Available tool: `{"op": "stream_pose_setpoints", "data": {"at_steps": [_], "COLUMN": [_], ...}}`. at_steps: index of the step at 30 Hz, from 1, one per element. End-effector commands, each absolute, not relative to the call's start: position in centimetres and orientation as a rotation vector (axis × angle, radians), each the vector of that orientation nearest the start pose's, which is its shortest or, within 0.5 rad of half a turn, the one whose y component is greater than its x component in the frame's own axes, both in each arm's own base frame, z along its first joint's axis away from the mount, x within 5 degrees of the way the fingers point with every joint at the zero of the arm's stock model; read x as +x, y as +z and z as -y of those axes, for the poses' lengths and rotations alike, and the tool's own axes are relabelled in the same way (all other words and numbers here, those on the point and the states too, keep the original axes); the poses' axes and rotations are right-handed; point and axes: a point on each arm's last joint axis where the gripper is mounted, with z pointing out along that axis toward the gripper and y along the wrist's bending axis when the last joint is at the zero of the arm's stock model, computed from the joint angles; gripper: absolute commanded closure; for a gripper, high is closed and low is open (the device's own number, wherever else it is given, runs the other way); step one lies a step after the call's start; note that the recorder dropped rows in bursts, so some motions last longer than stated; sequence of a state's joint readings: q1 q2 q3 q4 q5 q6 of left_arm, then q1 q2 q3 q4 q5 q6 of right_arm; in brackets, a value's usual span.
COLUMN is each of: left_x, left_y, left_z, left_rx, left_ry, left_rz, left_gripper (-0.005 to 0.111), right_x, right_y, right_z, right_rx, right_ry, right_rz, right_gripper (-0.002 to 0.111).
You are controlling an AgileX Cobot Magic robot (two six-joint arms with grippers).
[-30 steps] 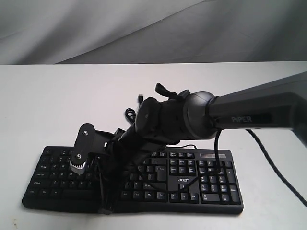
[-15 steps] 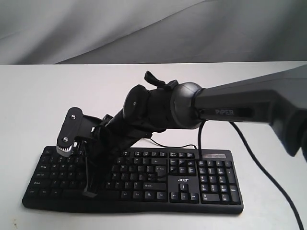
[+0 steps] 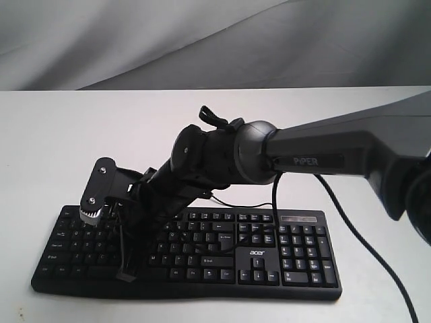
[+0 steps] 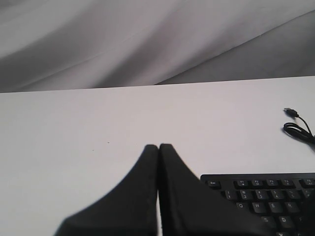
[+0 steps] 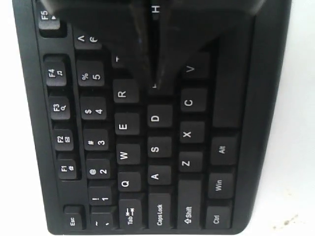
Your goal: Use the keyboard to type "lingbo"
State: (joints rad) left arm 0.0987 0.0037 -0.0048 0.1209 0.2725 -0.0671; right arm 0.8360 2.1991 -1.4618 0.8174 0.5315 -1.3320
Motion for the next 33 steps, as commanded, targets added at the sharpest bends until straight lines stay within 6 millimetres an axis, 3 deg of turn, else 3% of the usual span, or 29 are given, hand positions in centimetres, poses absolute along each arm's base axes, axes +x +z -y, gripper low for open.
{"op": "stream_pose_setpoints", "data": {"at_steps": [1, 11, 17, 33], "left_x": [5.4, 5.4, 5.4, 5.4], "left_y": [18.9, 18.9, 18.9, 18.9], "left_z": [-0.8, -0.8, -0.8, -0.8], "left_rx": [-0.071, -0.071, -0.071, -0.071], "left_ry": [0.132, 0.132, 0.132, 0.132], "left_rz": [-1.748, -1.748, -1.748, -1.748], "left_gripper": [0.106, 0.106, 0.106, 0.106], "right_x": [27.9, 27.8, 27.2, 26.8], "right_y": [12.6, 11.5, 14.3, 12.5], "right_z": [-36.0, -36.0, -35.5, -35.3], "right_rx": [-1.794, -1.812, -1.844, -1.852], "right_ry": [0.594, 0.593, 0.616, 0.631], "right_rz": [-1.873, -1.894, -1.894, -1.940], "right_gripper": [0.108, 0.108, 0.108, 0.108]}}
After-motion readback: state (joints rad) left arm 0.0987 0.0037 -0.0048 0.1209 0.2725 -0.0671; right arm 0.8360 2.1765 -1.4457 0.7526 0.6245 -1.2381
